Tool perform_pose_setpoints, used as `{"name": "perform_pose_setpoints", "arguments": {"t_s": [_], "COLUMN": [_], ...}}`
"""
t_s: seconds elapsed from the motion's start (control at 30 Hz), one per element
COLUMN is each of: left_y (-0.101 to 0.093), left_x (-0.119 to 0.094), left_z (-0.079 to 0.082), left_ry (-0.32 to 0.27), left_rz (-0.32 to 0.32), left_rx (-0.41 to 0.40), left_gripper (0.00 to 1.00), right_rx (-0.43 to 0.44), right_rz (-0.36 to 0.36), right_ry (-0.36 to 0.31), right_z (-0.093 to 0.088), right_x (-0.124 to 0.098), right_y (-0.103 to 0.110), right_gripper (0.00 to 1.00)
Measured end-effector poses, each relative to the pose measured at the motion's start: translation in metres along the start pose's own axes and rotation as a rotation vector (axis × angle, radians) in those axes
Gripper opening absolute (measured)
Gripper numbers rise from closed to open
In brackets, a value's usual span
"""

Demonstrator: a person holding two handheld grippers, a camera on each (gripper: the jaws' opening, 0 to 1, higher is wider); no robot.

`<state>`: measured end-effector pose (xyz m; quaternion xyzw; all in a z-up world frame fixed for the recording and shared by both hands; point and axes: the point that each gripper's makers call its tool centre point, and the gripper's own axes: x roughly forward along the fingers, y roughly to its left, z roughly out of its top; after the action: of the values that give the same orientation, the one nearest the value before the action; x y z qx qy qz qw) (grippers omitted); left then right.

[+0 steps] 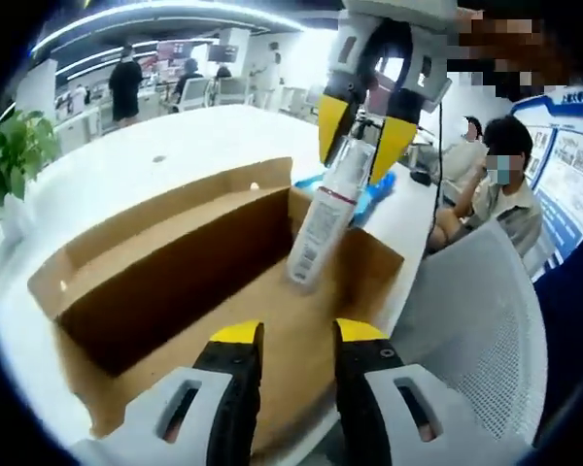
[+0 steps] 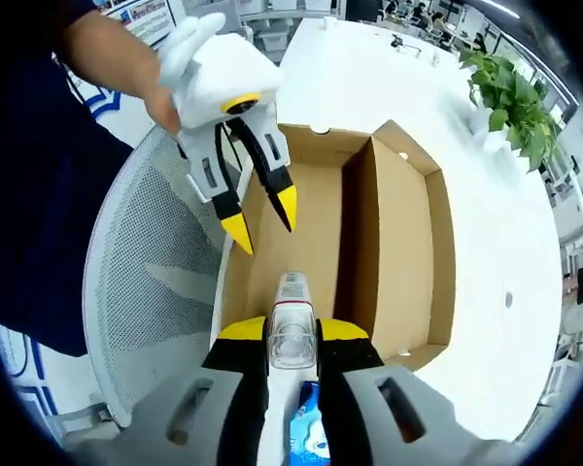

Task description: Operate the shoe box by opening the lid, removing the specified soft item, and placing it in the target area until the item is outside and the box remains undamaged.

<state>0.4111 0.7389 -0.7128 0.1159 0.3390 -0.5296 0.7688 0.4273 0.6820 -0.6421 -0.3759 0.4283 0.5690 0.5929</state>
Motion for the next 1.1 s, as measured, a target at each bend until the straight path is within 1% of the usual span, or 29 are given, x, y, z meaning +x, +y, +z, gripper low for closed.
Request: {"name": "perform_pose_setpoints", "arguments": {"t_s": [0.03, 0.07, 0.13, 0.2, 0.23, 0.27, 0.33, 0.37, 0.43, 0.47, 0.5, 0.53, 0.57, 0.6, 0.63, 0.7, 0.8, 0.83, 0.87, 0.93, 1.07, 1.1], "left_y": [-0.001, -0.003, -0.006, -0.009, -0.011, -0.010, -0.011, -0.013, -0.015, -0.018, -0.018, -0.020, -0.022, -0.022, -0.023, -0.022, -0.020, -0.020, -0.020, -0.018, -0.015, -0.014], "left_x": [0.003, 0.004, 0.007, 0.009, 0.010, 0.010, 0.012, 0.013, 0.014, 0.015, 0.015, 0.017, 0.018, 0.018, 0.018, 0.017, 0.013, 0.012, 0.011, 0.011, 0.011, 0.010], "left_z": [0.006, 0.007, 0.013, 0.020, 0.026, 0.028, 0.036, 0.039, 0.045, 0.051, 0.052, 0.052, 0.054, 0.055, 0.056, 0.057, 0.062, 0.062, 0.062, 0.062, 0.055, 0.054], "left_ry": [-0.037, -0.047, -0.071, -0.098, -0.128, -0.129, -0.152, -0.158, -0.172, -0.190, -0.186, -0.174, -0.176, -0.170, -0.171, -0.180, -0.233, -0.239, -0.240, -0.234, -0.203, -0.200], "left_rz": [-0.002, -0.010, -0.018, -0.031, -0.042, -0.039, -0.045, -0.062, -0.073, -0.088, -0.088, -0.109, -0.123, -0.120, -0.123, -0.114, -0.112, -0.107, -0.115, -0.108, -0.113, -0.116], "left_rx": [0.050, 0.064, 0.118, 0.144, 0.153, 0.165, 0.200, 0.209, 0.225, 0.262, 0.264, 0.273, 0.275, 0.286, 0.304, 0.311, 0.303, 0.306, 0.296, 0.303, 0.305, 0.305], "left_gripper": [0.29, 0.32, 0.34, 0.36, 0.37, 0.37, 0.38, 0.38, 0.38, 0.36, 0.34, 0.29, 0.25, 0.21, 0.21, 0.21, 0.20, 0.20, 0.20, 0.20, 0.20, 0.19], "right_rx": [-0.002, 0.000, -0.003, -0.015, -0.018, -0.025, -0.034, -0.045, -0.057, -0.065, -0.071, -0.076, -0.085, -0.090, -0.098, -0.106, -0.113, -0.120, -0.121, -0.125, -0.152, -0.150], "right_rz": [-0.001, 0.004, 0.011, 0.013, 0.014, 0.018, 0.025, 0.025, 0.031, 0.034, 0.038, 0.038, 0.040, 0.045, 0.046, 0.048, 0.054, 0.054, 0.056, 0.055, 0.051, 0.052], "right_ry": [0.000, -0.003, -0.013, -0.013, -0.013, -0.016, -0.023, -0.023, -0.026, -0.029, -0.029, -0.030, -0.031, -0.032, -0.031, -0.025, -0.041, -0.051, -0.058, -0.081, -0.117, -0.116], "right_z": [0.001, 0.003, 0.008, 0.011, 0.013, 0.016, 0.022, 0.024, 0.029, 0.031, 0.033, 0.034, 0.036, 0.037, 0.037, 0.035, 0.035, 0.034, 0.034, 0.034, 0.034, 0.033], "right_x": [-0.001, -0.004, -0.008, -0.012, -0.013, -0.015, -0.018, -0.018, -0.020, -0.021, -0.021, -0.022, -0.023, -0.024, -0.025, -0.027, -0.031, -0.031, -0.031, -0.028, -0.022, -0.020], "right_y": [0.000, 0.002, 0.004, 0.007, 0.008, 0.009, 0.011, 0.012, 0.014, 0.015, 0.016, 0.016, 0.017, 0.017, 0.017, 0.016, 0.013, 0.013, 0.013, 0.012, 0.012, 0.012], "right_gripper": [0.14, 0.14, 0.14, 0.14, 0.14, 0.14, 0.14, 0.14, 0.14, 0.14, 0.14, 0.14, 0.14, 0.14, 0.15, 0.15, 0.15, 0.15, 0.15, 0.16, 0.16, 0.16]}}
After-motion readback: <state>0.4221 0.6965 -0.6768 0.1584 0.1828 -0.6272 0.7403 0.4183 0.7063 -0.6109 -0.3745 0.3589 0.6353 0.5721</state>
